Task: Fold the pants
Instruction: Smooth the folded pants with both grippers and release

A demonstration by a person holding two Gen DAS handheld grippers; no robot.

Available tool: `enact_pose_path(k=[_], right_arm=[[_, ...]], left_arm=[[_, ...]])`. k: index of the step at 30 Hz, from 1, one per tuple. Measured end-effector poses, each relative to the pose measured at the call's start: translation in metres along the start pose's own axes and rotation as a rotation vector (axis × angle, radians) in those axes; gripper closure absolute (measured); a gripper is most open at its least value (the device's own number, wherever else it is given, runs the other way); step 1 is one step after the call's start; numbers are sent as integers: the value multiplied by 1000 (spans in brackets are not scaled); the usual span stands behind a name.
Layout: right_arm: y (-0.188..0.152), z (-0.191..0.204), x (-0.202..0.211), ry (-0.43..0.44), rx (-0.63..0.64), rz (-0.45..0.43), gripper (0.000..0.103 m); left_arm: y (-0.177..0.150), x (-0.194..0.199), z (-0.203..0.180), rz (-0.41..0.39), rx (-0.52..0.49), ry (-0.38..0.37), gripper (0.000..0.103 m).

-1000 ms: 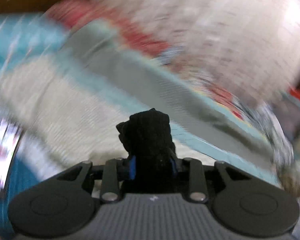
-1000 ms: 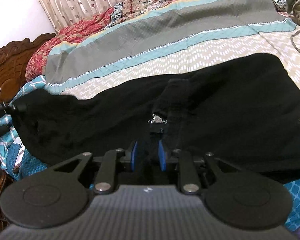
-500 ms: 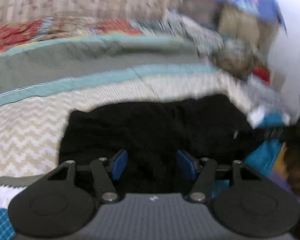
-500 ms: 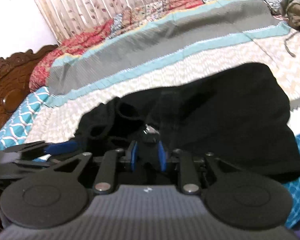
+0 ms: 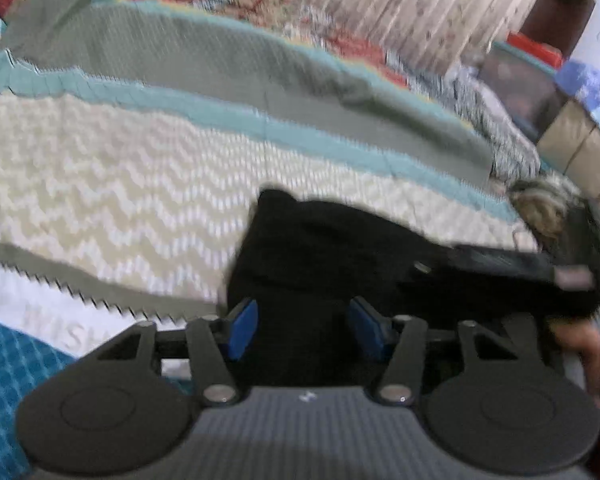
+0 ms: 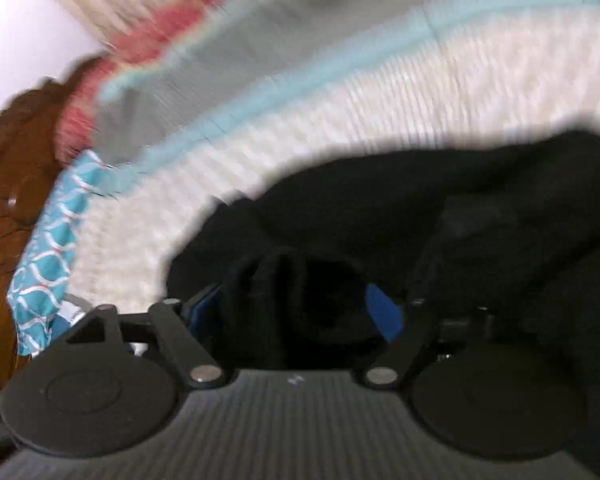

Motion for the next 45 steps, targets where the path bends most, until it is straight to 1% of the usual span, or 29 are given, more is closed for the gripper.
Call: enact_pose_path(k=[1,2,3,4,6,7,8,9,11,12,14,15,17,19,21,22,23,25,26,27,28,31,34,35,37,39,41,43,45], right_arm=[[3,1,0,-5,10,-7,77],[5,8,4,100,-23,0,84],[9,19,17,210,-41,-42,85],[13,36,33,293,12,-109,85],[16,60,61,400,151,-227,84],[16,59,63,414,164,-236,84],[14,51,55,370,155,-210,81],[11,39,42,272,161,-174,79],[-4,4,12,-53,218,-71,66],[-11,-2,15,-56,238,-99,65],[-15,5,37,-17,194,-161,53],[-16,11,50,-21,190,-184,51],[-17,28,79,13,240,-265,51],[-25,38,100,40,280,-293,53],[-36,40,105,65,292,-264,59],[-44,37,107,77,283,-242,66],[-52,31,107,79,270,-216,68],[-64,19,92,20,241,-158,69],[-62,7,81,-21,214,-128,70],[-67,-5,71,-25,177,-103,70],[-69,-10,69,-6,167,-121,70],[-68,-4,68,-41,210,-118,69],[-63,-1,76,-20,237,-113,67],[-61,-2,86,5,219,-130,66],[-59,-9,118,18,204,-224,62],[-59,-24,157,-38,204,-349,54],[-61,-51,195,-144,178,-468,48],[-64,-83,221,-227,112,-532,47],[-69,-118,236,-254,-3,-551,46]], left_arm=[[-3,0,0,8,-5,6,59],[-4,3,0,-5,-9,6,59],[-2,9,-1,-23,-12,-2,59],[1,17,0,-57,-16,-11,59],[8,26,1,-101,-31,7,56],[11,25,0,-100,-44,26,56],[12,20,0,-85,-56,46,57],[11,13,-1,-62,-64,67,58],[8,5,-4,-20,-63,78,58],[9,6,-6,-17,-58,62,58],[14,14,-14,-58,-68,25,58],[17,17,-19,-76,-79,8,58],[24,18,-30,-91,-94,-30,58],[28,14,-41,-85,-105,-59,58],[27,8,-52,-70,-111,-84,58],[25,4,-57,-62,-115,-95,58],[21,-1,-62,-48,-123,-99,58],[10,-16,-67,5,-132,-91,58],[2,-27,-68,48,-137,-82,58],[-6,-40,-69,94,-154,-51,58],[-13,-51,-69,121,-182,-9,56],[-22,-59,-77,68,-284,58,56],[-14,-51,-81,96,-269,67,56],[-10,-46,-79,104,-249,61,58],[1,-33,-79,99,-192,31,58],[17,-20,-86,71,-172,-13,58],[31,-13,-101,52,-190,-47,58],[43,-13,-128,57,-231,-96,56],[50,-19,-159,78,-281,-129,55]])
Point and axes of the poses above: each gripper's, at about its wrist camera, not at the fingertips, and x roughly against the way its jaws point, z to its left, y to its top, the point moved 6 cm from there along -x, roughly the way its jaws point, and after that the axes turned 8 degrees about y, right-handed, at the moved point
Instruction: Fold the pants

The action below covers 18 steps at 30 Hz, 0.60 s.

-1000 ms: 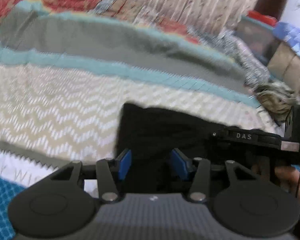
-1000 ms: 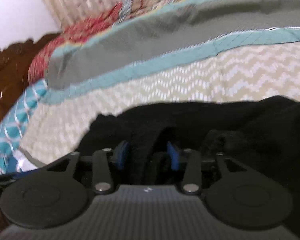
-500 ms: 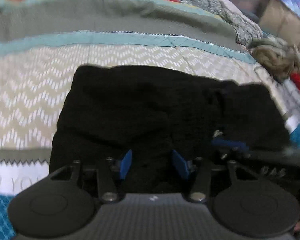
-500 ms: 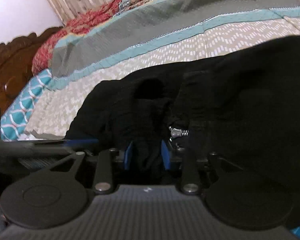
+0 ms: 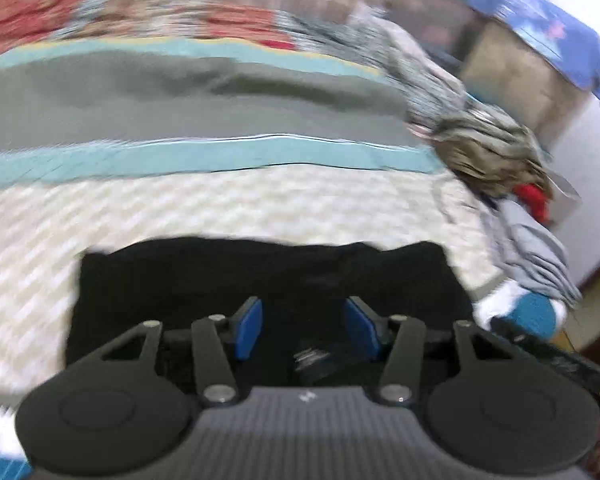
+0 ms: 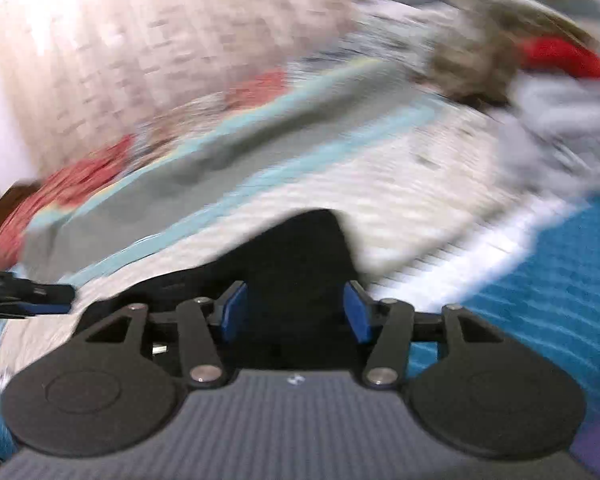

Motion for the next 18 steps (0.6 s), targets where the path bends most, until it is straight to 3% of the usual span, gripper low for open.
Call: enact_pose_path(k=[3,4,5,6,11,14,16,17,18], right_arm=[[-9,-29,-6,2,-103,28,46],[-14,-31,-12,11,-119,56,53],[-22,-30,-21,45,-127,100,79],[-28,-26,-26,56,-120,127,83],[-21,21,-16,47,88,85,86],[-19,44,-13,46,190,73,86],[-22,52,-8,58,234,59,86],[-22,56,-4,71,254,47,86],[-23,61,1,82,269,35,86]], left_arm=[[21,-23,-54,57,-86,-54,50],[25,-33,-73,83,-116,-72,48],[27,-43,-91,111,-141,-80,44],[28,-52,-106,138,-156,-80,43],[28,-114,-168,331,-180,4,27],[21,-131,-192,374,-257,51,26],[13,-138,-200,369,-348,110,40],[9,-139,-200,358,-379,143,75],[7,-137,-195,353,-382,154,87]])
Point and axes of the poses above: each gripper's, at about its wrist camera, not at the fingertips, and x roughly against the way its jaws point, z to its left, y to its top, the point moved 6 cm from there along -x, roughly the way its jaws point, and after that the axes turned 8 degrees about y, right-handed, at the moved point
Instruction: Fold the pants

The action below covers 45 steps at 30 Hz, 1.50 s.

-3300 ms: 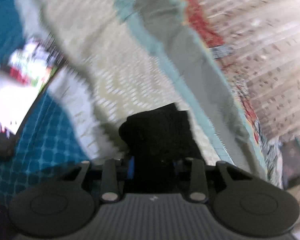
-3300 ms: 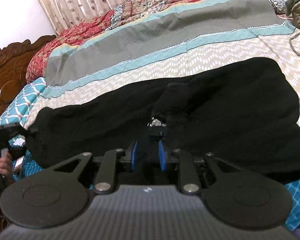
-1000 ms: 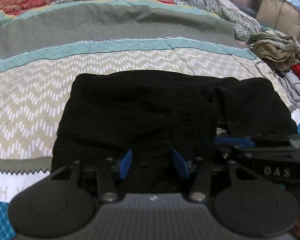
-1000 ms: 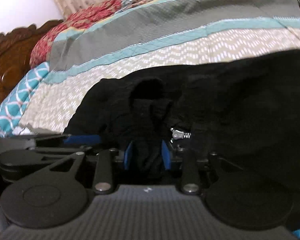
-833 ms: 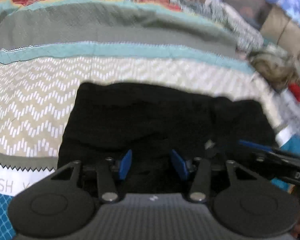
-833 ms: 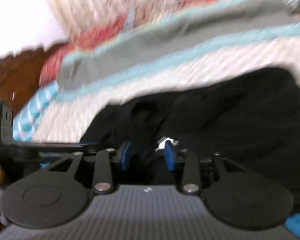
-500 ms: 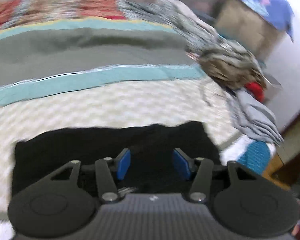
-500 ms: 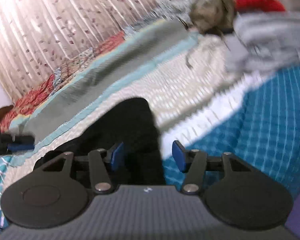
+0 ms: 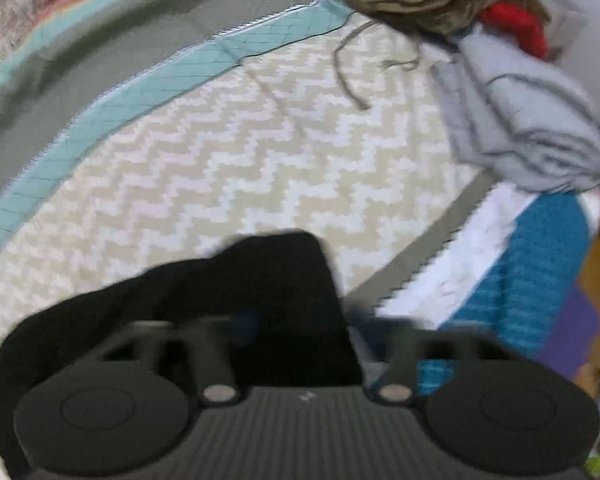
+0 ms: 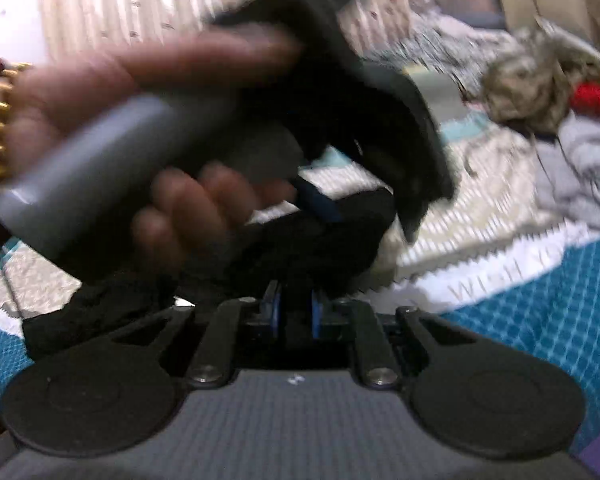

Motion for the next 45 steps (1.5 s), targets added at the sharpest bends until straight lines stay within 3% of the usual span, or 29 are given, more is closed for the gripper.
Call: enact_pose_path(k=[4,5,6,7,9,17,22,27,31,34,36,38,41,43,45], right_arm=[[-2,-4,7,20,-46,-35,78],[-4,-8,8,24,-74,-39,62],[-6,-9,6,31,-91,-28,54],[-9,-10,4,34,-100,-19,54],[-12,-6,0,61,-103,16,84],[31,71,-5,394,-93,19,87],[47,132,-39,544,-83,114,87],[34,182,-89,602,-51,249,87],[5,196,-137,571,-55,386,87],[-28,196,-169,507,-30,516,85],[-30,200,-167,519,7,511,80],[-15,203,-151,586,-1,505,59],[10,194,-105,690,-13,409,59],[22,179,-82,677,-11,337,61],[24,160,-69,638,-36,308,69]], left_arm=[[-4,19,34,-59,103,-102,91],[-3,26,43,-68,126,-124,91],[-4,34,54,-78,152,-145,92],[-4,40,64,-87,171,-165,92],[-9,54,81,-102,197,-203,92],[-42,109,179,-244,363,-315,92],[-90,126,259,-325,498,-271,92],[-141,95,327,-275,670,-202,92],[-171,35,353,-205,768,-152,91],[-191,-16,356,-112,822,-113,79],[-201,-33,356,-112,857,-99,64],[-203,-30,359,-138,881,-133,63],[-208,-6,371,-162,893,-115,62],[-218,18,379,-245,911,-128,62],[-224,37,379,-303,922,-172,64]])
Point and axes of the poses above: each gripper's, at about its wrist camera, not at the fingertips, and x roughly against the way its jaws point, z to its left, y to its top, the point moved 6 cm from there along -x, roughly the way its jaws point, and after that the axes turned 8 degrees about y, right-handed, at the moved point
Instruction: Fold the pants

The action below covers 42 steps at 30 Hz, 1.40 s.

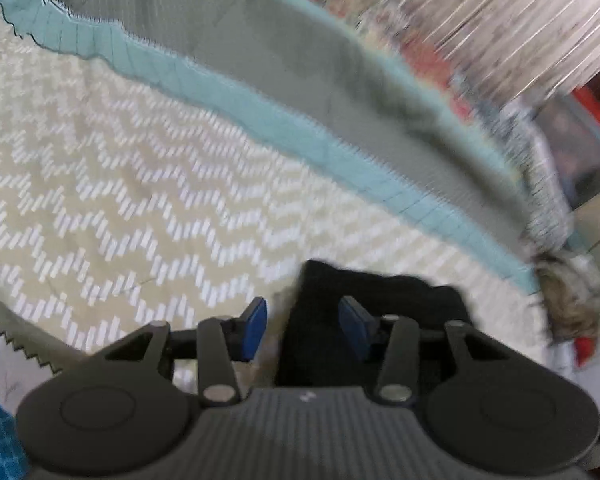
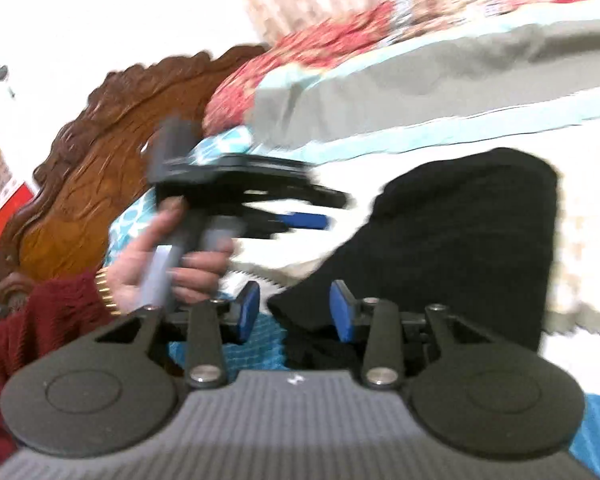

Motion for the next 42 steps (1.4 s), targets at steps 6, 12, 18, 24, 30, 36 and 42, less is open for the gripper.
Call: enact_pose_path(k=[6,12,18,24,30,36,42], right_arm=[[-15,-20,-13,-19,-69,51,84],[-47,-41,-49,-91,-123,178,90],[-43,-40,-44,-66,-151,175,88],[-16,-38,6,-141,-58,-43,50],[-14,-87,41,-263,-204,-146,12],[-18,-113,28,-189,-355,-129,12],[-15,-118,1,-102,-395,-39,13]], left_arm=[[-31,13,-26,8,-115,-113,66],[-80,-26,-17,56,-239,22,73],[-84,-12,-24,12,-319,75,71],[-61,30,-13,-92,-260,124,18],[-60,5,18,77,-70,-41,0],[-71,-26,19,159,-4,-100,0],[-77,-45,5,194,-16,-132,0]])
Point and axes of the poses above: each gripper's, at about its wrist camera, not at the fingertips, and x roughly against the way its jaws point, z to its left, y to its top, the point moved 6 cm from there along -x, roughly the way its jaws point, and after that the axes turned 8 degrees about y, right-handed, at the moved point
